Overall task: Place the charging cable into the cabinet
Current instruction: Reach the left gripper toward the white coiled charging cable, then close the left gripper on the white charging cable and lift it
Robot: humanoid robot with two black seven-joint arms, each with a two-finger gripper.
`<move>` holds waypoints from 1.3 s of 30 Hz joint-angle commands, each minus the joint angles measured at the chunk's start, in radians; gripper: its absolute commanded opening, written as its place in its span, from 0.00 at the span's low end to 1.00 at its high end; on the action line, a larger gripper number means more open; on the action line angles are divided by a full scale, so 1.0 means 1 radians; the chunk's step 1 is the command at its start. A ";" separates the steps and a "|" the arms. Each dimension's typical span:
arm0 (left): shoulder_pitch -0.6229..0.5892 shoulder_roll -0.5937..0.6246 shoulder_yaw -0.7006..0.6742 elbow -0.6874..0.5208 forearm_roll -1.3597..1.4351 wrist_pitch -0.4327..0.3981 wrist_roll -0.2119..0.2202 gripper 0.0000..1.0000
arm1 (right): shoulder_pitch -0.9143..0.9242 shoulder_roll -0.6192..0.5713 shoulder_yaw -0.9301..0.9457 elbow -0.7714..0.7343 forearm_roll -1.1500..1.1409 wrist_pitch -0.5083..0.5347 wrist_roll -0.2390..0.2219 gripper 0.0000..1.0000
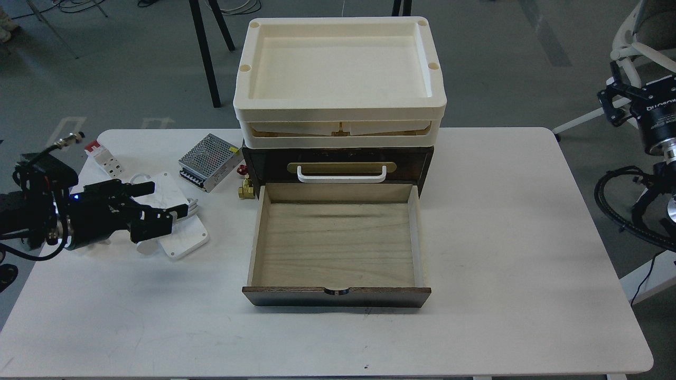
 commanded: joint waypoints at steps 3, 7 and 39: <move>-0.121 -0.121 0.190 0.244 0.002 0.116 0.000 0.99 | -0.002 0.000 0.000 0.000 0.000 0.000 0.000 1.00; -0.147 -0.158 0.245 0.320 -0.006 0.156 0.000 0.92 | -0.002 0.000 0.000 0.000 0.000 0.000 0.000 1.00; -0.136 0.131 0.311 0.029 -0.191 0.345 0.000 0.00 | -0.028 -0.017 0.017 -0.003 0.000 0.000 0.000 1.00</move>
